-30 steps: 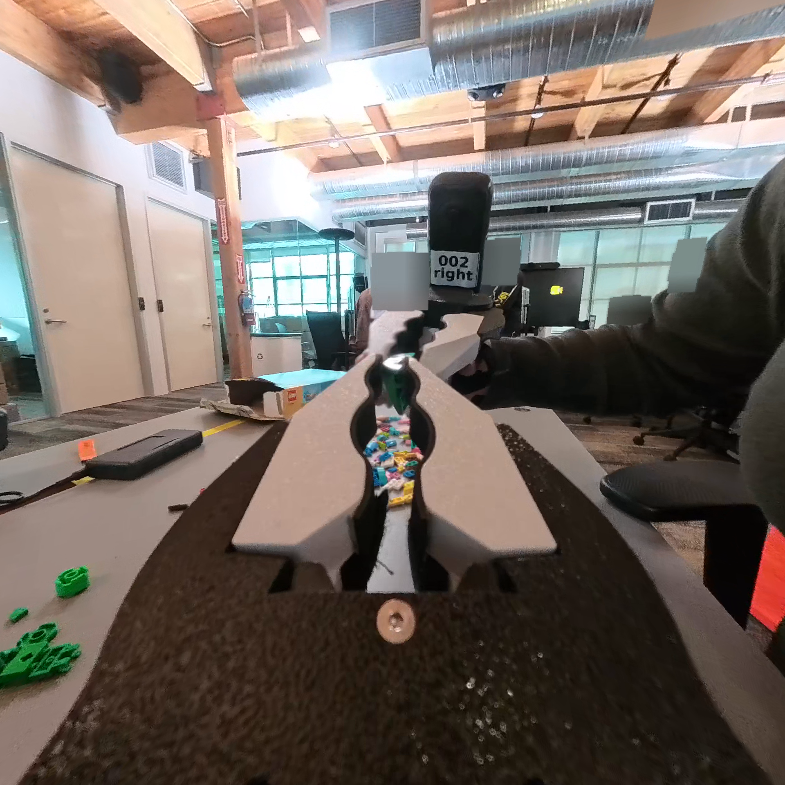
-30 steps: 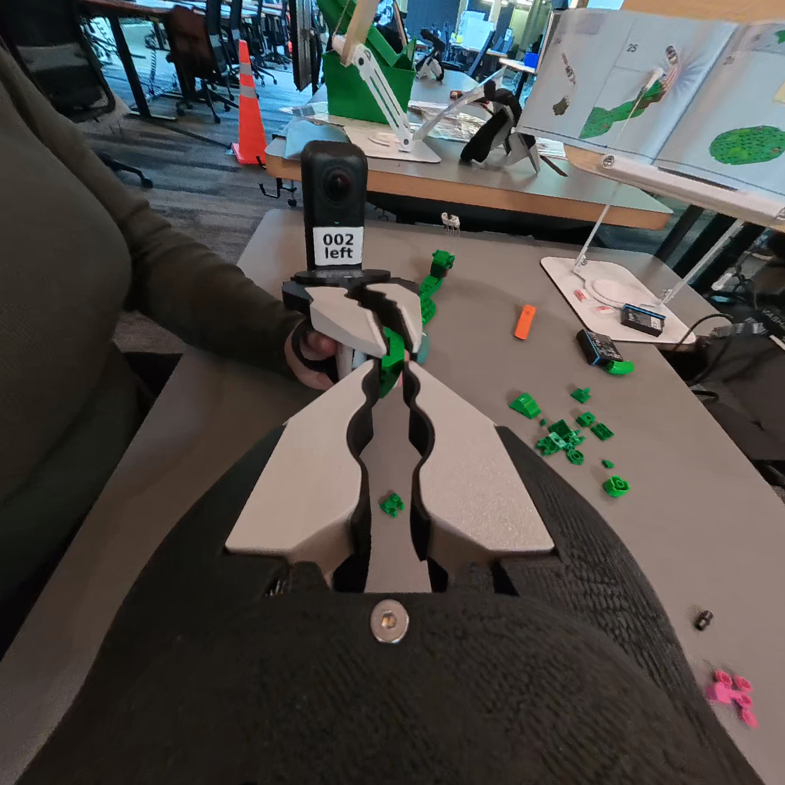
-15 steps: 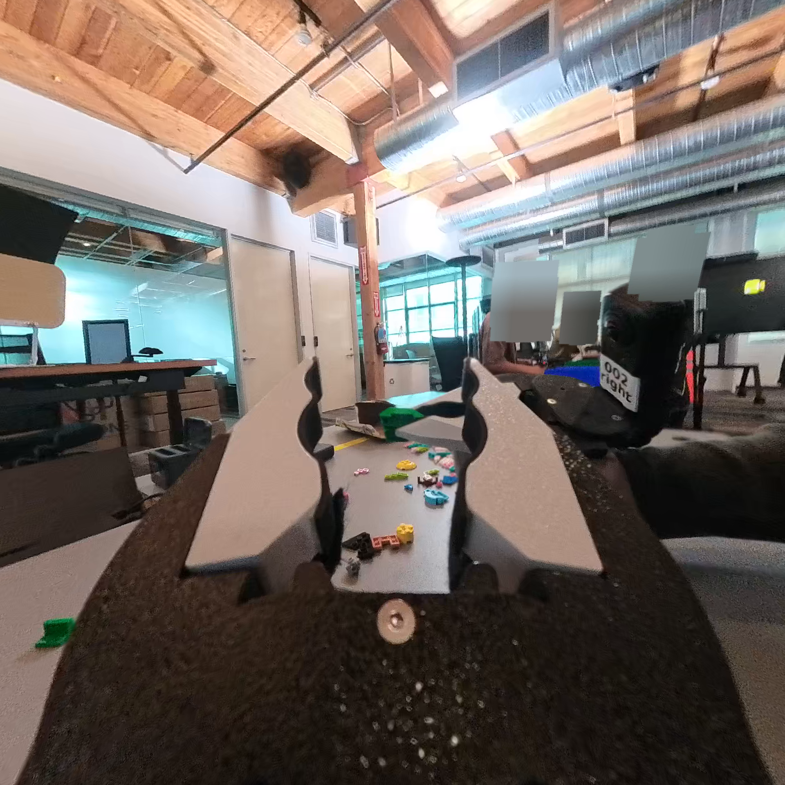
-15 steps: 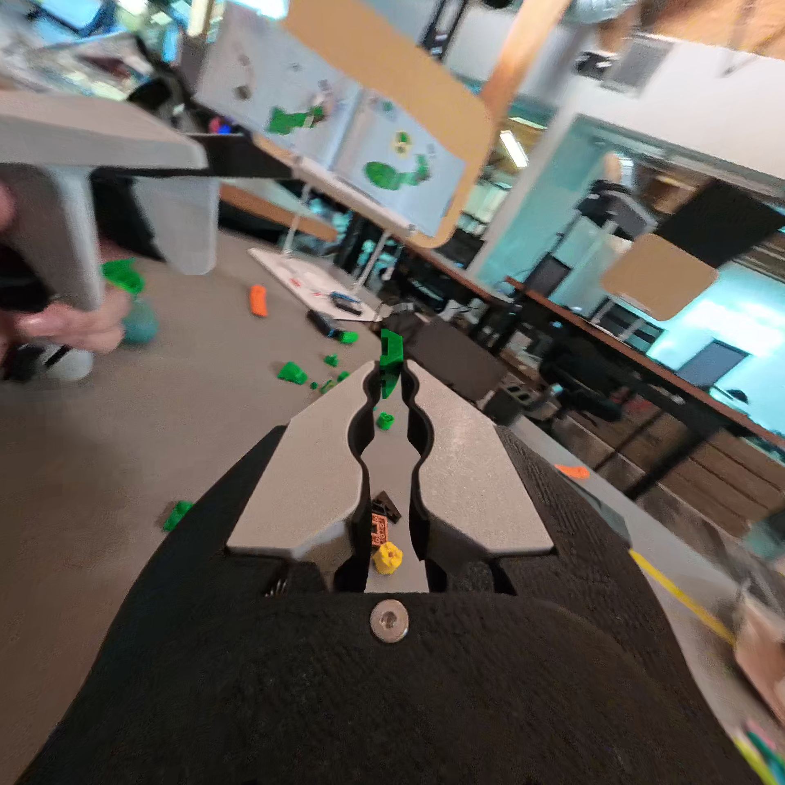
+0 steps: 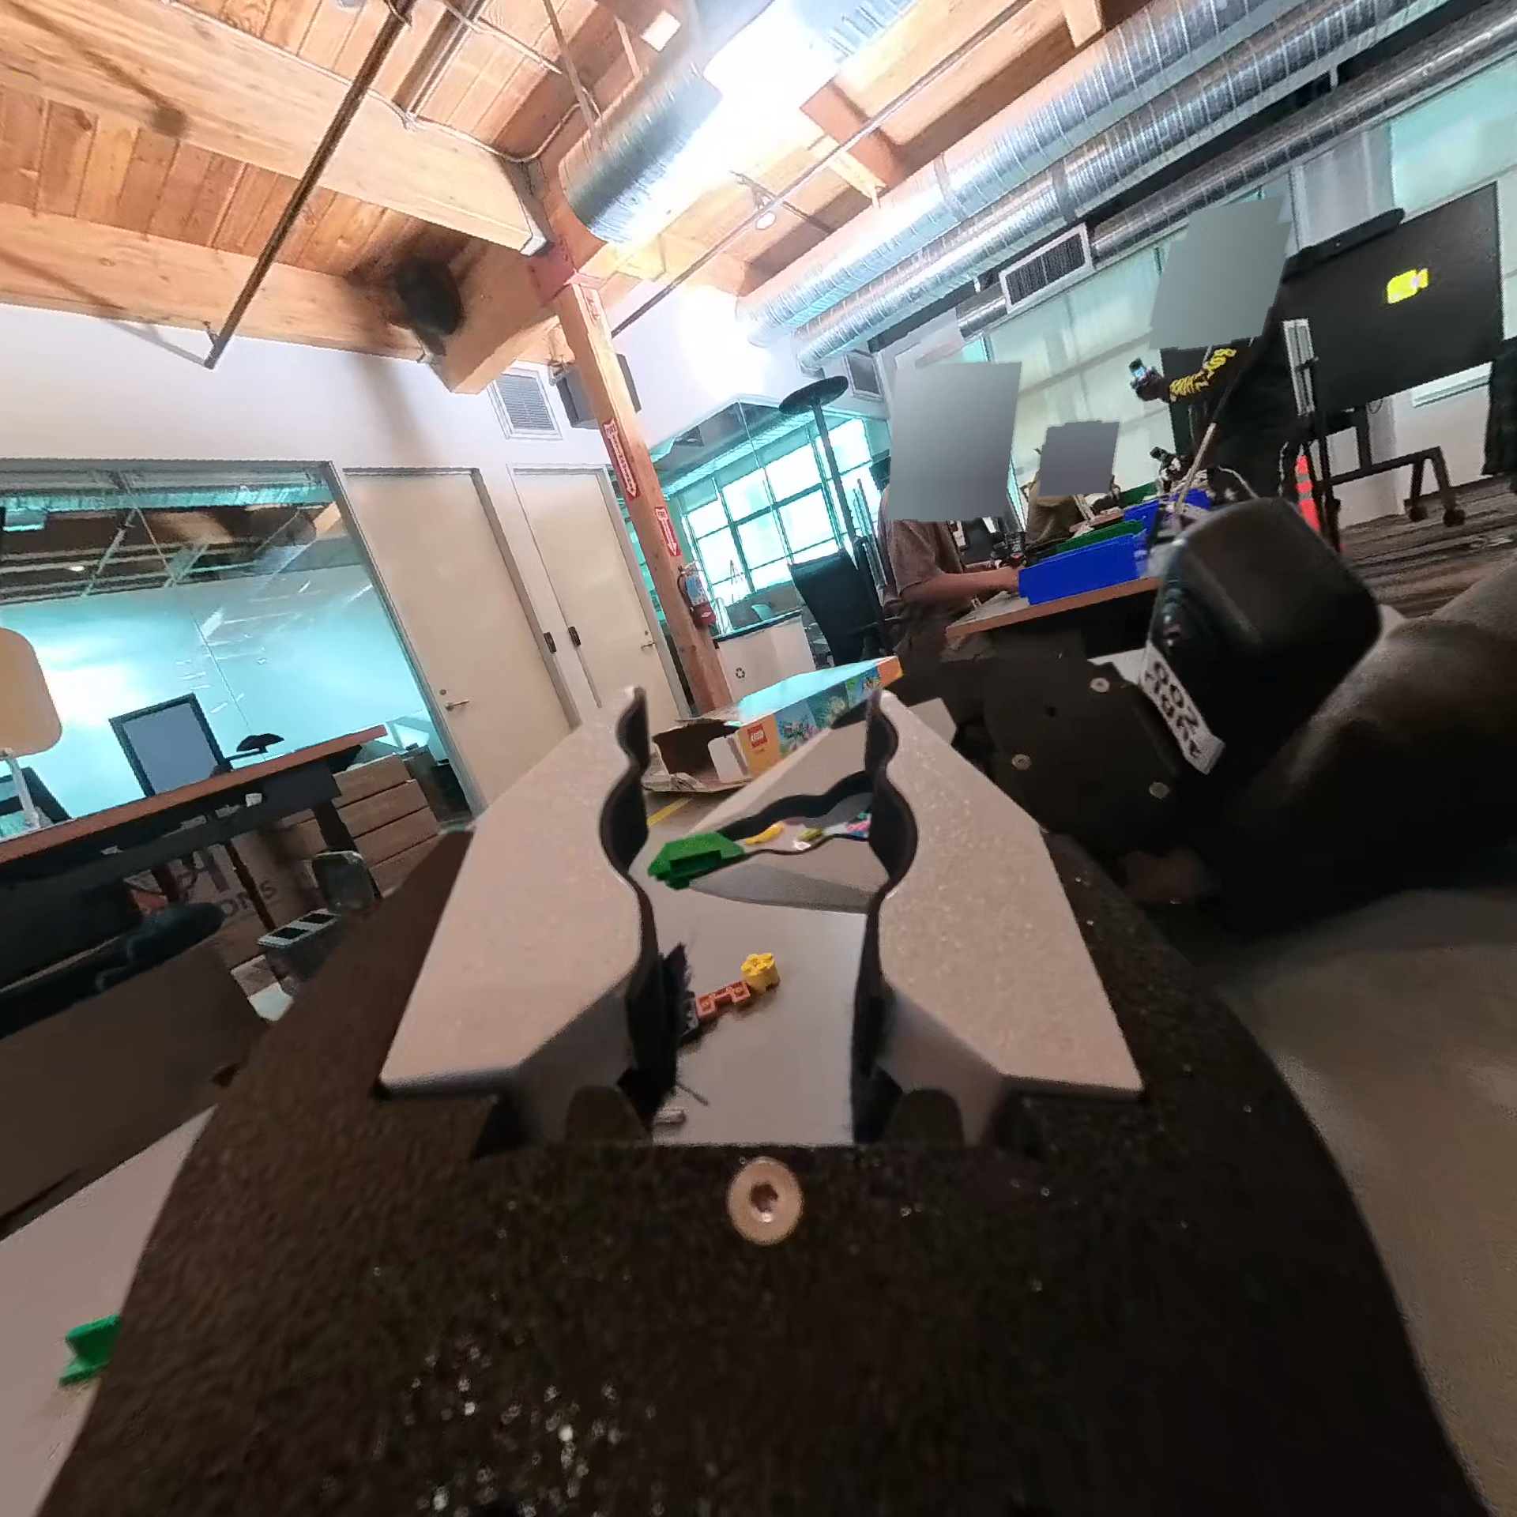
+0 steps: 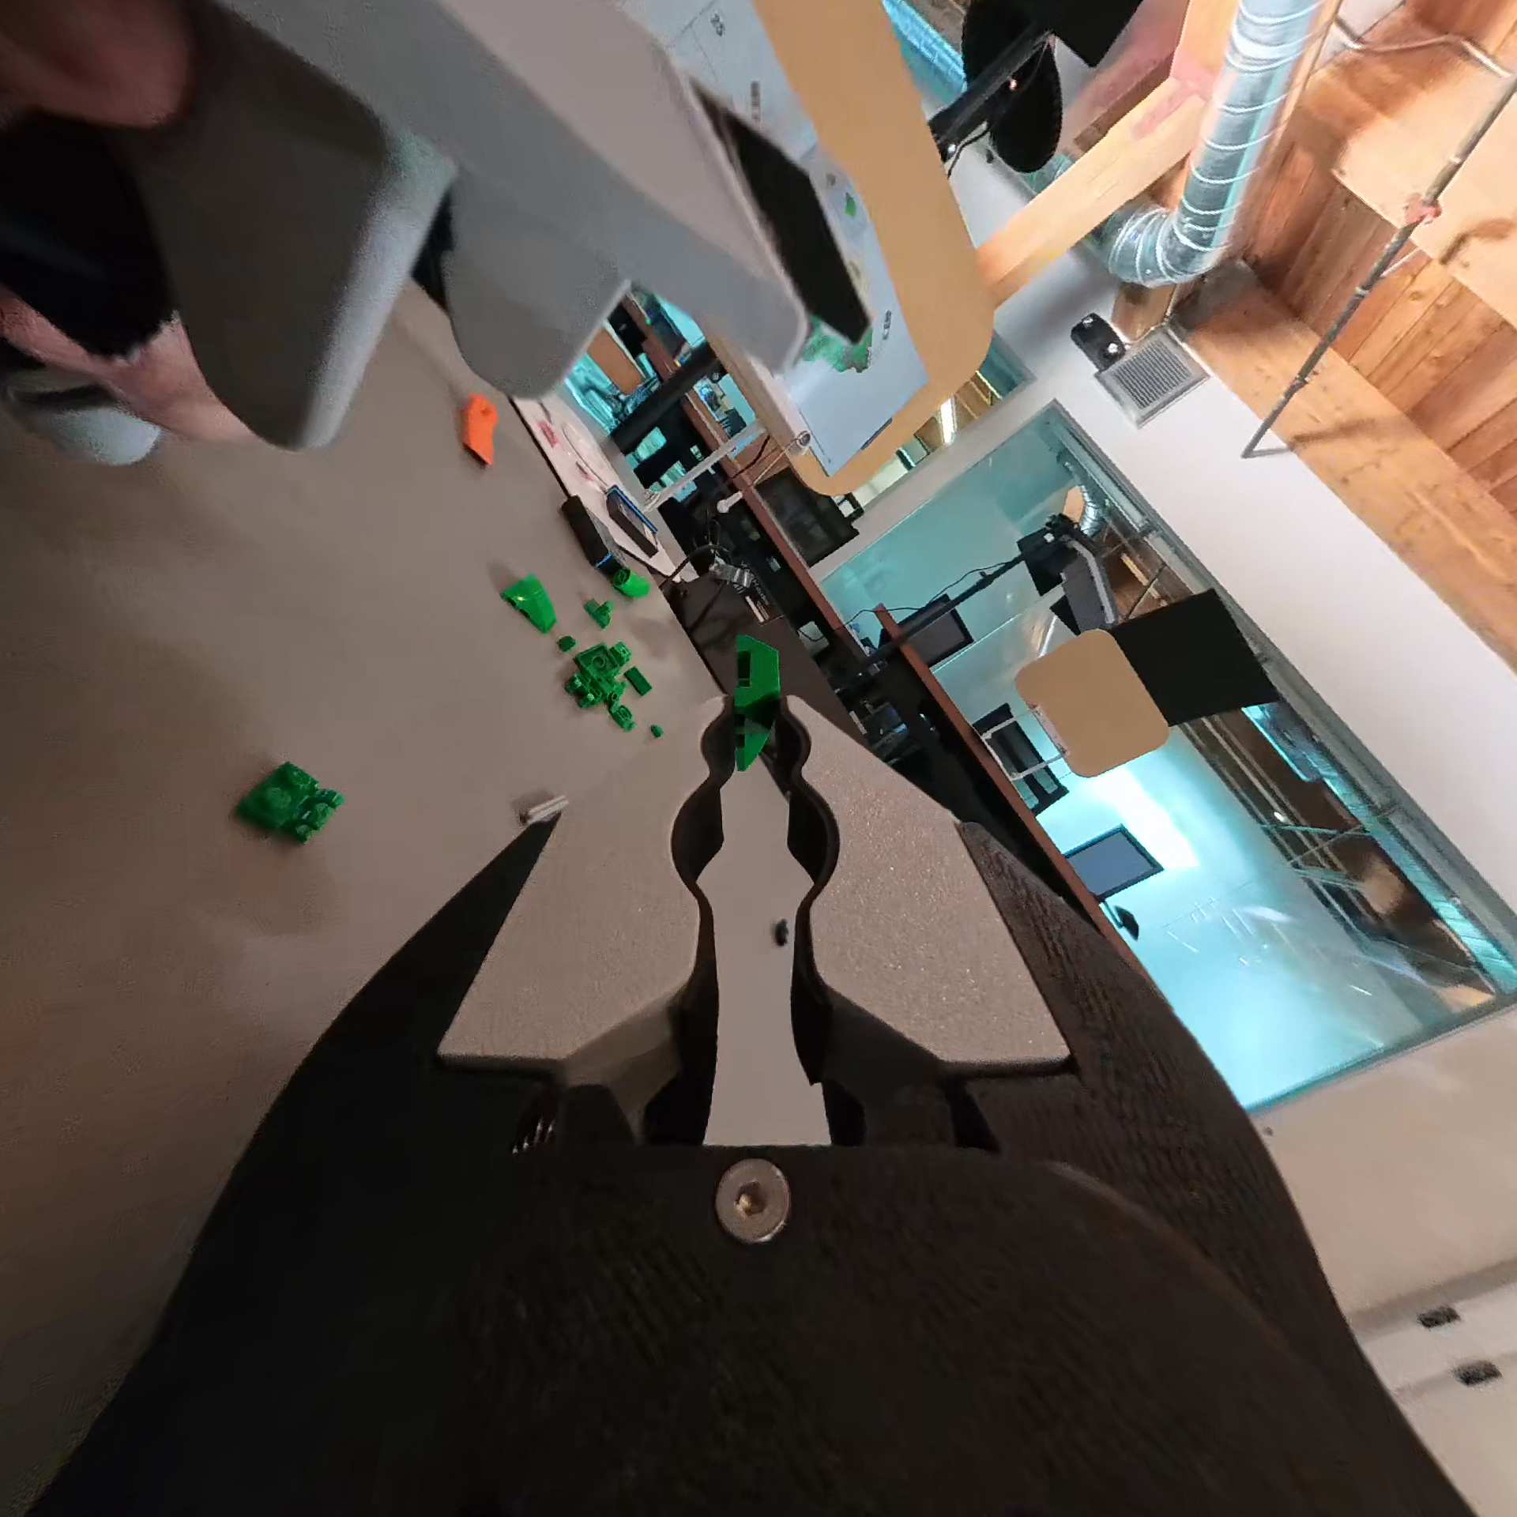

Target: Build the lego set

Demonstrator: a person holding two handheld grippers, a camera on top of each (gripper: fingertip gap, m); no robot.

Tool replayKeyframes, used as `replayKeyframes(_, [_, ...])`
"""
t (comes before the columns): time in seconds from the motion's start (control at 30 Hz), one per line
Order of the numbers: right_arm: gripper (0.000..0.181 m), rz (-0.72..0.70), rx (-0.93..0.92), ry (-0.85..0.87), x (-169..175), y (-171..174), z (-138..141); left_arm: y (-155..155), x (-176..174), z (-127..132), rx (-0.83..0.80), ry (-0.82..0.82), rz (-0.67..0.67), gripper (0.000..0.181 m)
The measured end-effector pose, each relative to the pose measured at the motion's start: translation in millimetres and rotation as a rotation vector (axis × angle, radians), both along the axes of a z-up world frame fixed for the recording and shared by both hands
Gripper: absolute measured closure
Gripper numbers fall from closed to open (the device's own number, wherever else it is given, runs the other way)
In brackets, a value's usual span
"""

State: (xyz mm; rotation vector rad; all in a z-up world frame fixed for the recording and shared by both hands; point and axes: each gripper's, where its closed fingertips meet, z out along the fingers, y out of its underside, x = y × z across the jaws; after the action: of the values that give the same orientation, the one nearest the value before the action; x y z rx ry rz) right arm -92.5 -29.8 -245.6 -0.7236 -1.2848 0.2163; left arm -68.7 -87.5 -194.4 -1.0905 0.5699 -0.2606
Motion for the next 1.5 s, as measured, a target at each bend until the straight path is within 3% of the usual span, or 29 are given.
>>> replayKeyframes(0.1, [0.173,0.015,-0.02,-0.005,-4.3,-0.6,-3.2,10.6,-6.3,5.2,0.019,-0.051,0.05,0.131])
replayKeyframes(0.17, [0.173,0.0,-0.01,-0.009,-4.6,1.6,-3.7,28.7,-19.0,11.8,0.004,-0.164,0.124,0.12])
replayKeyframes(0.27, [0.173,-0.028,-0.035,0.006,-2.1,8.5,-2.1,39.7,-28.2,21.1,-0.006,-0.313,0.117,0.113])
replayKeyframes(0.6, [0.173,-0.054,-0.049,-0.01,-3.0,15.5,-5.9,36.3,-17.7,15.0,-0.009,-0.241,0.062,0.124])
replayKeyframes(0.73, [0.173,-0.047,-0.001,-0.046,-7.5,10.8,-10.8,32.8,-15.3,18.0,0.043,-0.193,0.102,0.108])
replayKeyframes(0.9, [0.173,-0.026,0.015,-0.061,-9.0,6.7,-13.4,28.6,-3.2,16.9,0.062,-0.14,0.071,0.109])
replayKeyframes(1.17, [0.173,0.006,0.033,-0.083,-10.9,0.0,-17.3,32.4,-8.8,15.3,0.034,-0.177,0.064,0.116])
replayKeyframes(1.27, [0.173,0.024,0.037,-0.105,-12.6,-2.9,-21.5,32.4,-3.8,12.7,0.027,-0.159,0.039,0.128])
replayKeyframes(1.5, [0.173,0.017,0.057,-0.121,-13.8,-3.6,-24.3,33.4,-13.0,14.3,0.018,-0.205,0.054,0.127])
